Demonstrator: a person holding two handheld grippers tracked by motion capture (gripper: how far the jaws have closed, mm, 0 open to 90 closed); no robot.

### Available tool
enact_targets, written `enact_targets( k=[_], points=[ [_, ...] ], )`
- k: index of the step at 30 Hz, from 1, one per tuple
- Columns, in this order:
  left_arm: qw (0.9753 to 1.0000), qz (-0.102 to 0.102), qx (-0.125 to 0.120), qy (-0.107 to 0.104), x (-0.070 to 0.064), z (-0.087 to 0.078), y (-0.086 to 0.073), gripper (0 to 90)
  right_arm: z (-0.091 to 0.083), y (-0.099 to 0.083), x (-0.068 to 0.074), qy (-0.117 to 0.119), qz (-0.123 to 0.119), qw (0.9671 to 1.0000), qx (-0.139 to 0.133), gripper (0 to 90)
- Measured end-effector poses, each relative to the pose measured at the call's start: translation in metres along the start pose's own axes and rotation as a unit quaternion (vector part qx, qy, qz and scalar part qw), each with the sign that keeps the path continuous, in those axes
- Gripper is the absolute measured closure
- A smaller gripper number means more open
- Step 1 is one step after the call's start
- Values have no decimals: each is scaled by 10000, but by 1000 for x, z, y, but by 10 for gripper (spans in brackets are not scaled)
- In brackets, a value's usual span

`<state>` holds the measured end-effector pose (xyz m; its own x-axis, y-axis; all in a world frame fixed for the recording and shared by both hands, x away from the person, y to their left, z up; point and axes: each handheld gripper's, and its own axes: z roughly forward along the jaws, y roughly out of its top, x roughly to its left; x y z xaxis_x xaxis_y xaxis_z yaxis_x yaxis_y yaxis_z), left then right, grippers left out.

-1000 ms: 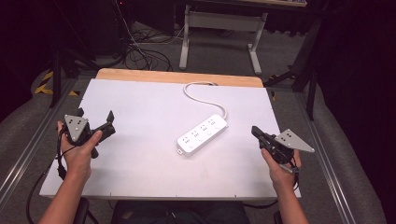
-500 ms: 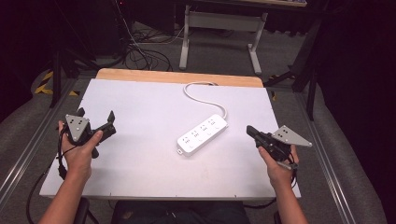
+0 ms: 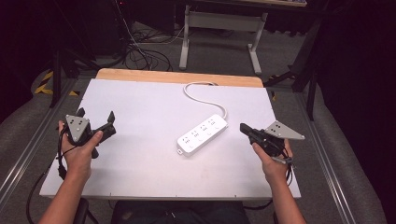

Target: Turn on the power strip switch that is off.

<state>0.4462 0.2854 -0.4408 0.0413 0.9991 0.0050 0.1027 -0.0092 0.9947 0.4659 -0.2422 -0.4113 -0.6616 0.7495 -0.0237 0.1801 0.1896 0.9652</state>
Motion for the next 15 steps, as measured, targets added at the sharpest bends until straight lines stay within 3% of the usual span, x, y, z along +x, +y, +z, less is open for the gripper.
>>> enact_targets(
  k=[15],
  points=[
    [10000,21,2,28,2,-3,-1,57,24,2,6,212,-27,9997,142,900]
  ],
)
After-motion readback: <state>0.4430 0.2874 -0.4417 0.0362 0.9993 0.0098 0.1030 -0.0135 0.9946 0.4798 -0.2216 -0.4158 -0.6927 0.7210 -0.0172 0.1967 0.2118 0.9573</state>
